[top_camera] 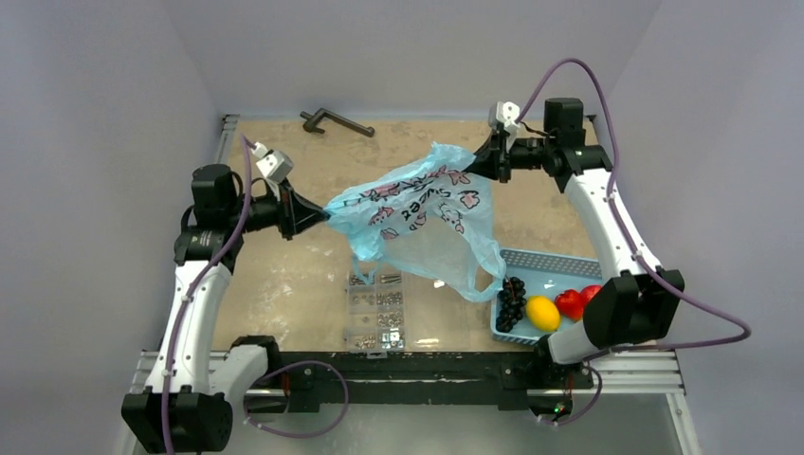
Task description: Place the fake fruits into the plastic bag and tie a complex knot
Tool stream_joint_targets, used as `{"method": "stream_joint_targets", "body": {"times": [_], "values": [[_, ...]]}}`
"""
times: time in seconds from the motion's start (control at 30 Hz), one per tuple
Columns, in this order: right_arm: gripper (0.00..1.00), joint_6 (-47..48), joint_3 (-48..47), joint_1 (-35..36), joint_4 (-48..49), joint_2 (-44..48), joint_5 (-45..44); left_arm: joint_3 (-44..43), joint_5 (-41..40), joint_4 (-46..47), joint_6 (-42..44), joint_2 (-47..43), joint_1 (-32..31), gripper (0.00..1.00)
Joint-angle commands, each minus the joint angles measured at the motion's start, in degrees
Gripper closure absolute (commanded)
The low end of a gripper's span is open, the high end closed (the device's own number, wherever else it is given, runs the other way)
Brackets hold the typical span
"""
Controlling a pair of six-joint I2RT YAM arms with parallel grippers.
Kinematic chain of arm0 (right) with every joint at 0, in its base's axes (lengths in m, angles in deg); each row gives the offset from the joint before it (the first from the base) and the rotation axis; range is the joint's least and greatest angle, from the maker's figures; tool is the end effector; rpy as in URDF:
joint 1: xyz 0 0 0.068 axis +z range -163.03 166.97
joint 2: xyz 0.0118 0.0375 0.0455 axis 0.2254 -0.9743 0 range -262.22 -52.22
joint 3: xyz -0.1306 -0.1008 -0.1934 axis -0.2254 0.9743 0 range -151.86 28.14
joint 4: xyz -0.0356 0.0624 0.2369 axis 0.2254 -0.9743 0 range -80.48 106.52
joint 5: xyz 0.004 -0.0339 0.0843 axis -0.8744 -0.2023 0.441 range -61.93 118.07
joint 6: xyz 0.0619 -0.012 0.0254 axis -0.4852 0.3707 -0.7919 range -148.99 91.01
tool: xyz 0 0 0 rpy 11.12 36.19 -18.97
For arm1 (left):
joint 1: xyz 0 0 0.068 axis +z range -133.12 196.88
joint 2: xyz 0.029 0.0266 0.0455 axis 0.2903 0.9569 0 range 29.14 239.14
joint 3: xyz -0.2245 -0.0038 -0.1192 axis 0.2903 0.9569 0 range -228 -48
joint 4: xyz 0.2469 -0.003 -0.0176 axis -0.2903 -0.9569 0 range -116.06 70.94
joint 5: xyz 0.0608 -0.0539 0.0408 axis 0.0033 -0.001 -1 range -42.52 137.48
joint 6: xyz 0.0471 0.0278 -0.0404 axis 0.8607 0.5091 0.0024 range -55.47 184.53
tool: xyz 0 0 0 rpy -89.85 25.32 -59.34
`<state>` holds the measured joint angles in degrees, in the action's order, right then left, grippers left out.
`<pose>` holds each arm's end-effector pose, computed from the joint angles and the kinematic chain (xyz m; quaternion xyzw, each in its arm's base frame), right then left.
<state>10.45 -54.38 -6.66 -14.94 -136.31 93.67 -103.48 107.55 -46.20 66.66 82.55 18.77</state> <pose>0.3000 0.0835 0.3580 -0.5255 0.5801 0.3424 0.5198 0.1951 -0.0409 0.3353 0.2702 0.7299 -0.4058 0.4792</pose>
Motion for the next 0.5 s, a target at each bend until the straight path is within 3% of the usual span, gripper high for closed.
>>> {"method": "stream_joint_targets", "body": {"times": [0.0, 0.07, 0.1, 0.13, 0.17, 0.2, 0.23, 0.33, 0.4, 0.47], "values": [[1.00, 2.2, -6.9, -1.9, -0.6, -4.2, -1.3, -2.2, -2.2, -0.8, -3.1, 4.4, 1.4, 1.00], [1.00, -3.8, -7.7, -0.8, 8.9, -7.9, -3.8, -0.2, -3.7, 6.2, -12.6, 7.2, 0.7, 1.00], [0.92, -8.5, -8.2, 0.5, 14.8, -10.0, -6.3, 1.2, -5.8, 10.3, -20.1, 8.6, -0.2, 1.00], [0.74, -10.8, -10.2, 1.9, 17.2, -14.0, -9.3, 3.3, -8.7, 15.3, -26.2, 10.7, -1.2, 1.00], [0.48, -11.9, -15.4, 3.0, 17.1, -17.7, -11.5, 4.9, -11.1, 21.4, -32.1, 12.5, -2.1, 1.00], [0.32, -14.3, -20.3, 3.6, 16.0, -21.2, -14.1, 5.9, -13.5, 24.3, -36.6, 14.2, -3.4, 1.00], [0.24, -17.3, -24.8, 4.0, 14.4, -24.2, -17.4, 6.4, -16.5, 25.8, -40.2, 16.1, -4.1, 1.00], [0.13, -20.7, -34.1, 3.2, 7.0, -29.0, -23.8, 8.3, -23.0, 29.4, -47.3, 20.4, -4.5, 1.00], [0.11, -20.3, -35.7, 3.1, 2.5, -28.7, -32.1, 9.2, -25.2, 29.1, -49.6, 22.9, -4.4, 1.00], [0.10, -20.7, -35.5, 3.2, -4.7, -26.5, -34.5, 10.7, -27.2, 30.3, -53.1, 25.3, -4.0, 1.00]]}}
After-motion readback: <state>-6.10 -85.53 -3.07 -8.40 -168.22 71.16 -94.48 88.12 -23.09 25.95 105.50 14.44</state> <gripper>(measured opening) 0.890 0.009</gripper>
